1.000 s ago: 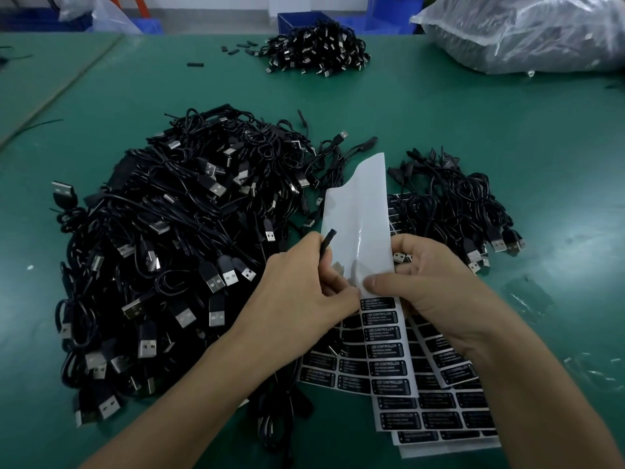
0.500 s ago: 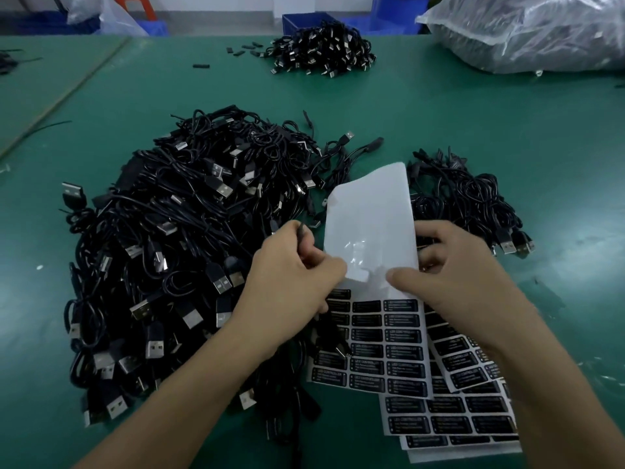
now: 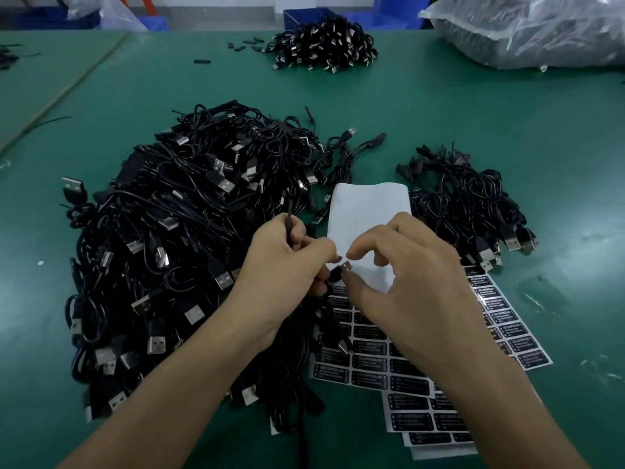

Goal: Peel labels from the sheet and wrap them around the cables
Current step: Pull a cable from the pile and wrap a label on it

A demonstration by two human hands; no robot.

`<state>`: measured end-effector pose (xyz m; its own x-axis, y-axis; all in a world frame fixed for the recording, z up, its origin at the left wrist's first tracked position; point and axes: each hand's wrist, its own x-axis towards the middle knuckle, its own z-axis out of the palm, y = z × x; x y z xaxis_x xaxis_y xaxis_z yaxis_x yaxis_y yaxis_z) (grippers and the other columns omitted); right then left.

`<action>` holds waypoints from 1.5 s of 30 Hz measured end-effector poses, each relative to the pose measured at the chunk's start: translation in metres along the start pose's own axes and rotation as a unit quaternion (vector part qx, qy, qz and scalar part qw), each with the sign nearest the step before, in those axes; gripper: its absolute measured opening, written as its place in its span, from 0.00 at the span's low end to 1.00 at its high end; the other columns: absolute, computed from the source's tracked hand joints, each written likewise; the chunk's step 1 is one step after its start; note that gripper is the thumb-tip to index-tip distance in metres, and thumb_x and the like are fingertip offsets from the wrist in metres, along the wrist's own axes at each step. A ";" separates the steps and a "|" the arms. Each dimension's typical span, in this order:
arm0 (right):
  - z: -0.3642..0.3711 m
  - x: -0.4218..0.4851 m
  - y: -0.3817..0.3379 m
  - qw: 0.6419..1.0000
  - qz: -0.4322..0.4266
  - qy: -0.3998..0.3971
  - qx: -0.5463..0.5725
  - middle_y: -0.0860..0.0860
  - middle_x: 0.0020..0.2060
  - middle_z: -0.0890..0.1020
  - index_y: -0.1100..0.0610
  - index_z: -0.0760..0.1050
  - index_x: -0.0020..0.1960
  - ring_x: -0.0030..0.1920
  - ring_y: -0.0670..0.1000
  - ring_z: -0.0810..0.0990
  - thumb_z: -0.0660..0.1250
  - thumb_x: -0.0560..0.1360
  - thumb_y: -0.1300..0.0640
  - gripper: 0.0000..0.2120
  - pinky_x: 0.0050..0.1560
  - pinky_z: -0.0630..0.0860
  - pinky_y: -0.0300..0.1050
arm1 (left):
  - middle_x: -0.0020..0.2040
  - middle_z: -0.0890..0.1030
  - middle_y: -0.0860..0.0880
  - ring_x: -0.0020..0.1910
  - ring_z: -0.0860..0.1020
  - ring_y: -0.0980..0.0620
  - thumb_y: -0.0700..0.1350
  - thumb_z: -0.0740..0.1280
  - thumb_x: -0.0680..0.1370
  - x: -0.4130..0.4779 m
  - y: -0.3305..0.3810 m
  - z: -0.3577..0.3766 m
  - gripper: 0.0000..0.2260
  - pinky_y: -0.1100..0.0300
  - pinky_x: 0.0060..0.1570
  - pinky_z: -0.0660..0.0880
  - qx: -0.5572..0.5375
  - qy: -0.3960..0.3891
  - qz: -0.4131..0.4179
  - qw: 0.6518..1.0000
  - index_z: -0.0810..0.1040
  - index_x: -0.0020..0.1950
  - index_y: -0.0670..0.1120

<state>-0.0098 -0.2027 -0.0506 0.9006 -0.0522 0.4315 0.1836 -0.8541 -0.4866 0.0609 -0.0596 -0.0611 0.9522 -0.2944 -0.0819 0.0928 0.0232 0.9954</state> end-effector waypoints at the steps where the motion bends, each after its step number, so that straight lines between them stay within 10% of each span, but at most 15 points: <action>1: 0.001 0.000 -0.001 1.000 -0.004 0.013 -0.005 0.44 0.39 0.70 0.54 0.80 0.47 0.39 0.45 0.70 0.78 0.69 0.60 0.09 0.33 0.70 0.40 | 0.25 0.75 0.56 0.28 0.72 0.55 0.32 0.67 0.75 0.000 0.000 0.000 0.17 0.63 0.27 0.73 0.000 0.000 0.000 1.000 0.61 0.40 0.47; 15: 0.006 0.000 -0.003 0.998 0.022 0.045 -0.025 0.45 0.34 0.70 0.53 0.81 0.42 0.35 0.45 0.69 0.76 0.72 0.59 0.04 0.31 0.66 0.40 | 0.27 0.72 0.53 0.27 0.73 0.55 0.34 0.71 0.73 0.000 0.001 0.000 0.17 0.63 0.26 0.72 -0.013 -0.003 -0.011 1.000 0.63 0.39 0.48; 20: 0.004 0.002 0.003 0.992 0.098 0.049 0.061 0.42 0.31 0.72 0.48 0.81 0.39 0.31 0.44 0.70 0.75 0.72 0.56 0.06 0.33 0.65 0.32 | 0.31 0.79 0.49 0.27 0.74 0.55 0.52 0.66 0.72 -0.001 0.004 0.002 0.12 0.62 0.25 0.71 -0.037 0.001 -0.032 0.999 0.70 0.42 0.44; 26: -0.007 0.012 0.006 0.800 0.322 0.021 0.507 0.48 0.27 0.71 0.52 0.84 0.33 0.26 0.43 0.64 0.77 0.63 0.57 0.03 0.23 0.61 0.33 | 0.30 0.78 0.50 0.27 0.72 0.55 0.43 0.56 0.79 -0.004 0.004 0.001 0.17 0.62 0.25 0.70 -0.011 -0.002 -0.034 0.999 0.74 0.32 0.50; 31: -0.008 0.015 0.002 0.682 0.398 -0.024 0.614 0.46 0.28 0.69 0.52 0.79 0.26 0.26 0.42 0.66 0.75 0.61 0.56 0.08 0.21 0.57 0.33 | 0.34 0.80 0.54 0.33 0.77 0.58 0.40 0.61 0.84 -0.008 0.000 0.005 0.12 0.65 0.33 0.76 0.048 -0.059 0.028 0.997 0.82 0.47 0.50; 36: -0.006 0.015 -0.002 0.674 0.409 -0.034 0.614 0.46 0.32 0.79 0.51 0.83 0.30 0.32 0.42 0.75 0.77 0.55 0.53 0.05 0.22 0.63 0.33 | 0.30 0.76 0.57 0.31 0.74 0.61 0.46 0.65 0.83 -0.008 -0.002 0.004 0.14 0.68 0.34 0.74 0.102 -0.078 0.069 0.989 0.84 0.42 0.60; 42: -0.005 0.013 -0.003 0.680 0.386 -0.058 0.620 0.52 0.45 0.85 0.55 0.83 0.42 0.40 0.45 0.81 0.77 0.58 0.53 0.13 0.23 0.63 0.33 | 0.34 0.84 0.49 0.31 0.81 0.56 0.42 0.73 0.76 -0.008 -0.002 0.003 0.03 0.65 0.33 0.78 0.035 -0.051 0.044 0.997 0.83 0.48 0.48; 45: -0.004 0.013 -0.003 0.680 0.385 -0.062 0.621 0.52 0.39 0.85 0.54 0.83 0.38 0.37 0.45 0.81 0.75 0.61 0.55 0.07 0.23 0.65 0.32 | 0.36 0.85 0.44 0.32 0.84 0.51 0.44 0.77 0.71 -0.008 -0.002 0.002 0.12 0.63 0.33 0.79 0.009 -0.044 0.028 0.999 0.80 0.49 0.41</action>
<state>-0.0002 -0.2033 -0.0404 0.9305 -0.1269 -0.3435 -0.2385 0.5019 -0.8314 0.0522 -0.0590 -0.0625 0.9264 -0.3760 -0.0215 0.0334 0.0250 0.9991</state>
